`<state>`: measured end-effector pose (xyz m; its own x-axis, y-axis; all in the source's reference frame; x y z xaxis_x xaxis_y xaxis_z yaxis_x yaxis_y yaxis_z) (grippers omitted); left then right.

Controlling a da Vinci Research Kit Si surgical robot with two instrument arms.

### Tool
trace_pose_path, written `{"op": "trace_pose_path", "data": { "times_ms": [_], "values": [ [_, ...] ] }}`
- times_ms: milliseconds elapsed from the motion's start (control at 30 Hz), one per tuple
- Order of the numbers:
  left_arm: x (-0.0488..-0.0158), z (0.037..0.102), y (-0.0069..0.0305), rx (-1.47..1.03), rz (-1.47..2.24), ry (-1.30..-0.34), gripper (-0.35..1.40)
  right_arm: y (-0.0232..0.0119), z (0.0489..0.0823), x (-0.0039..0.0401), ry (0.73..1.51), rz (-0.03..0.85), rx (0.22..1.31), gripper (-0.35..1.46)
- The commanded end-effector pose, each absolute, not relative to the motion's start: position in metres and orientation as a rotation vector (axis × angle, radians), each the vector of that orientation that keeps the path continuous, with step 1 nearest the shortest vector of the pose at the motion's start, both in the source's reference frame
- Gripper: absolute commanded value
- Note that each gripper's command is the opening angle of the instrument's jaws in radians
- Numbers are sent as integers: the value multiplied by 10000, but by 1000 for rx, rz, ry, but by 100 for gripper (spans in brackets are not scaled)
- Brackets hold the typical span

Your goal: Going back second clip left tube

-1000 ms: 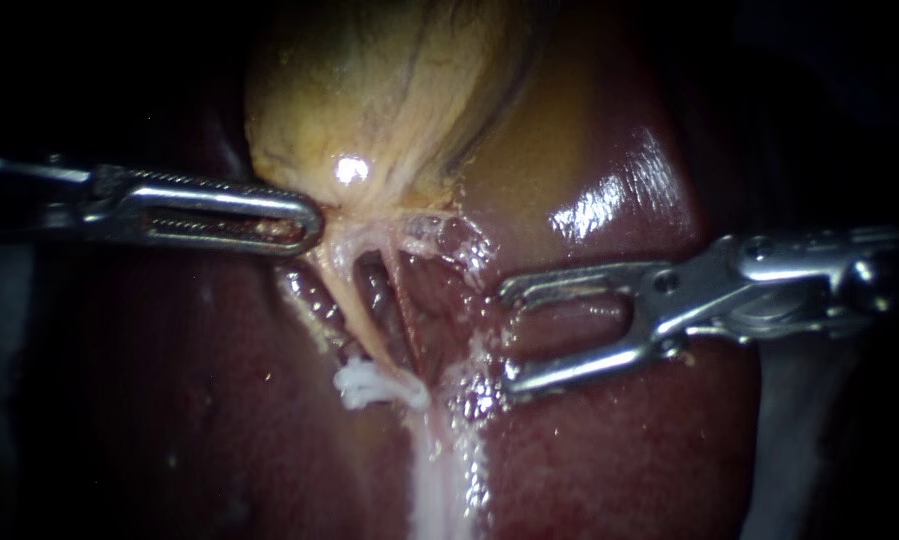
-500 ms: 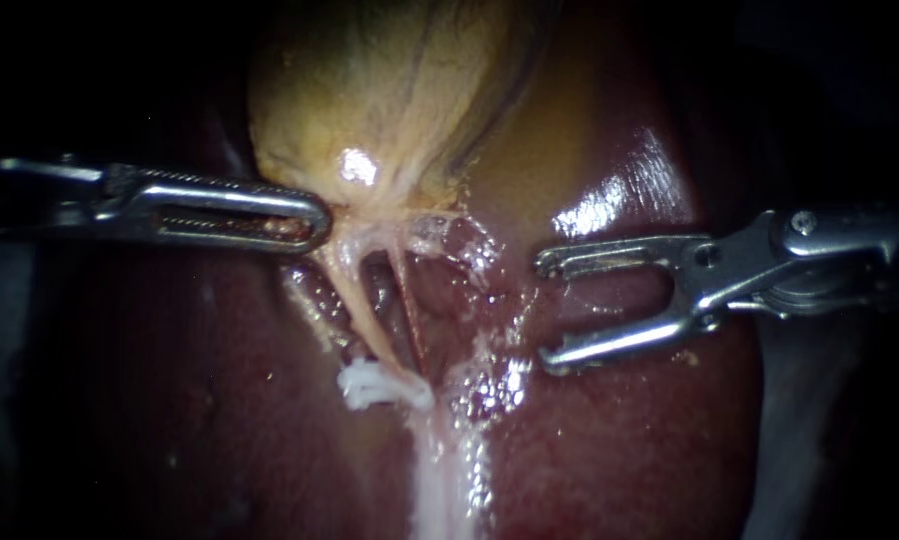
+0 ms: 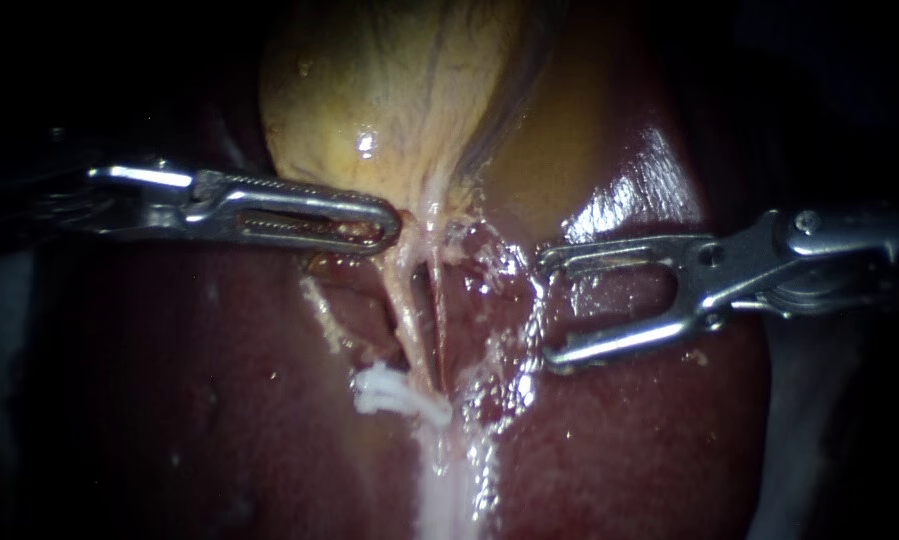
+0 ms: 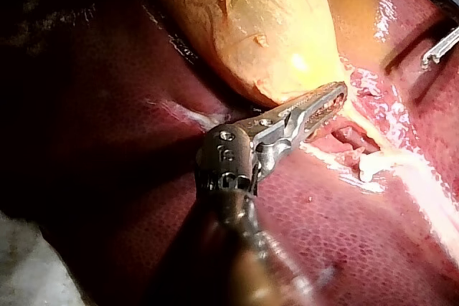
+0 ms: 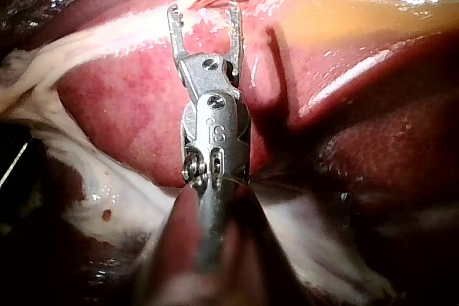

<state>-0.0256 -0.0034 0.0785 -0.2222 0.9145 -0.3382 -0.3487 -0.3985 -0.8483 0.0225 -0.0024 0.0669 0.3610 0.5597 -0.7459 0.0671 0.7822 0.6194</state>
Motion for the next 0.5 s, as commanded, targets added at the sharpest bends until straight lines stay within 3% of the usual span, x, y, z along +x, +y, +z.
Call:
{"op": "trace_pose_path", "data": {
  "times_ms": [33,500],
  "values": [
    [-256,785,-34,-1085,1766,-799,-35,-24,669,225,1175,345,626,49],
    [-256,785,-34,-1085,1766,-799,-35,-24,669,225,1175,345,626,49]
  ]
}}
